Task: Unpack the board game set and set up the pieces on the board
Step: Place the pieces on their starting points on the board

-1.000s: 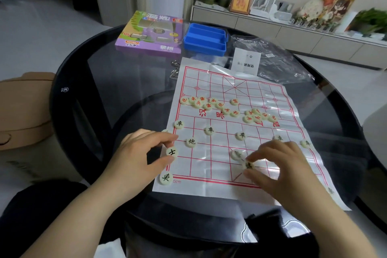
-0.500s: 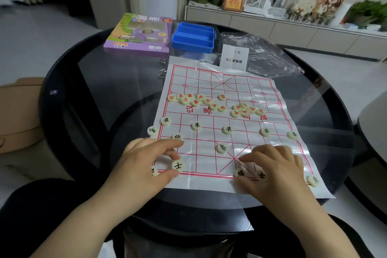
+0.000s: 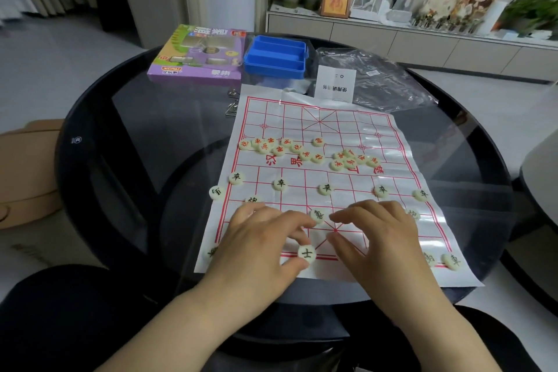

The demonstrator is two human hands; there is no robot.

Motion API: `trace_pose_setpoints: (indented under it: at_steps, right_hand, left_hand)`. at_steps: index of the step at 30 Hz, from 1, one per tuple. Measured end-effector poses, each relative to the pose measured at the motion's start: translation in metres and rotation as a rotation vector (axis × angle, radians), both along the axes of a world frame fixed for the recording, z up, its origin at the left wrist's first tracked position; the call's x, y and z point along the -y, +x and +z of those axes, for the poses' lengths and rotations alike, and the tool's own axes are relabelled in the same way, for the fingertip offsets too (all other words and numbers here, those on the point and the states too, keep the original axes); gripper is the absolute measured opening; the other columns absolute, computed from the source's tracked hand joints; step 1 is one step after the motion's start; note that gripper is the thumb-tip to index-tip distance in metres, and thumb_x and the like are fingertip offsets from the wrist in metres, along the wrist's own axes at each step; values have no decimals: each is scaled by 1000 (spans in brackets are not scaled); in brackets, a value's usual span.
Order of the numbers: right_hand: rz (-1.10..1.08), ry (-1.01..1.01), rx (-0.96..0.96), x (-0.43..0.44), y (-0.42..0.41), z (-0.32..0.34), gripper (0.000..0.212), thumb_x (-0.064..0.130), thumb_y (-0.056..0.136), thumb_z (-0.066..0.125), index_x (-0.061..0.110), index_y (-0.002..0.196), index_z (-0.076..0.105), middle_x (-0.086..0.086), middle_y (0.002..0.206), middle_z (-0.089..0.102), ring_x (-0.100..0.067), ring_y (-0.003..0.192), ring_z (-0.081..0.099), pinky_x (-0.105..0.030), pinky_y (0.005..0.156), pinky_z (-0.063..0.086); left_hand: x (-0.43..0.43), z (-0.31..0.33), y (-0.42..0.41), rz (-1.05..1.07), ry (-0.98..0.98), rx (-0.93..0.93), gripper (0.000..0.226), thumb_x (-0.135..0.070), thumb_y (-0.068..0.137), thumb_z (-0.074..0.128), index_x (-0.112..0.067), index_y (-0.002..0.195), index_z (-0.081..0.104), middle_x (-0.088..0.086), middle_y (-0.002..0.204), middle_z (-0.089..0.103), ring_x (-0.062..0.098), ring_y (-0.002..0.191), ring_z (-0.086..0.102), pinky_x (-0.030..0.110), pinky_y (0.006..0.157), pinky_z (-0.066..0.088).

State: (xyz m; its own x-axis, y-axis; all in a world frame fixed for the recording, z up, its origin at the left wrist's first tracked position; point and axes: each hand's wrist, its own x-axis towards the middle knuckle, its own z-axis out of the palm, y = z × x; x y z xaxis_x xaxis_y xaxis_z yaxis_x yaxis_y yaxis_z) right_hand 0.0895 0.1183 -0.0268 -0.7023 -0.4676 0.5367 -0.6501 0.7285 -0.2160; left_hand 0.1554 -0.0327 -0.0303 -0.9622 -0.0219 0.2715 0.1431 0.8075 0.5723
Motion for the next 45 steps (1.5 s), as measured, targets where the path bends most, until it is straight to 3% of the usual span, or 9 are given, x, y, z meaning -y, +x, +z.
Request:
trace_pose_setpoints:
  at_steps: [6,11,15,19,23,27,30,36,45]
  right_hand:
    - [21,-32,31,-6,-3,-3,23,35,67,57,17,72,69,3,70,68,-27,64,63,-28,60,37]
    - [47,-37,121,-4,-3,3,16,30,66,61,18,73,69,6,71,68,-25,66,63,-26,60,39]
    - [79,-13,204,6,-6,16,10,23,65,66,18,74,70,6,73,69,-24,70,63,-24,63,37]
    - [147,112,336,33,-10,28,25,27,89,53,24,112,62,9,114,61,-16,108,46,-25,82,28]
    - [201,238,338,59,-11,24,32,32,94,43,28,123,53,10,127,53,-15,115,36,-27,91,27]
    - [163,269,210,72,-8,8,11,25,72,69,23,83,73,2,83,70,-24,77,59,-31,65,33]
    - [152,206,178,71,-9,7,8,29,55,64,27,60,70,11,59,65,-14,53,57,-21,52,30]
    - [133,138,194,50,-12,10,12,27,58,63,25,67,70,10,64,66,-18,58,59,-22,56,33]
    - [75,-10,299,15,-20,17,13,18,73,68,12,84,72,-1,79,69,-17,78,43,-33,72,32]
  left_hand:
    - [-8,3,-9,35,21,35,23,-38,81,60,-40,97,43,-28,105,49,-12,87,12,-8,82,-4]
    - [20,9,-7,96,60,-41,50,-60,63,58,-33,105,63,-39,91,38,-2,100,38,6,89,22]
    - [65,10,-4,380,88,-51,28,-21,79,66,-19,107,65,-25,87,45,5,96,43,19,83,31]
    - [88,3,-10,403,6,71,39,-25,80,65,-19,118,59,-14,98,46,7,98,37,29,97,30]
    - [93,-4,-14,388,-14,70,37,-29,82,62,-25,119,57,-14,99,44,5,98,32,24,95,21]
    - [96,-8,-15,381,-35,36,29,-31,83,60,-26,112,62,-17,94,44,2,96,31,17,86,14]
    - [93,-5,-11,373,-46,-14,23,-32,79,65,-25,100,65,-24,84,43,2,94,35,13,82,11]
    - [63,5,7,282,-39,-103,26,-57,62,62,-33,69,57,-27,75,50,-1,85,42,5,82,16]
    - [11,-10,9,204,-184,-61,34,-64,59,43,-32,56,55,-21,61,53,4,78,40,22,76,22]
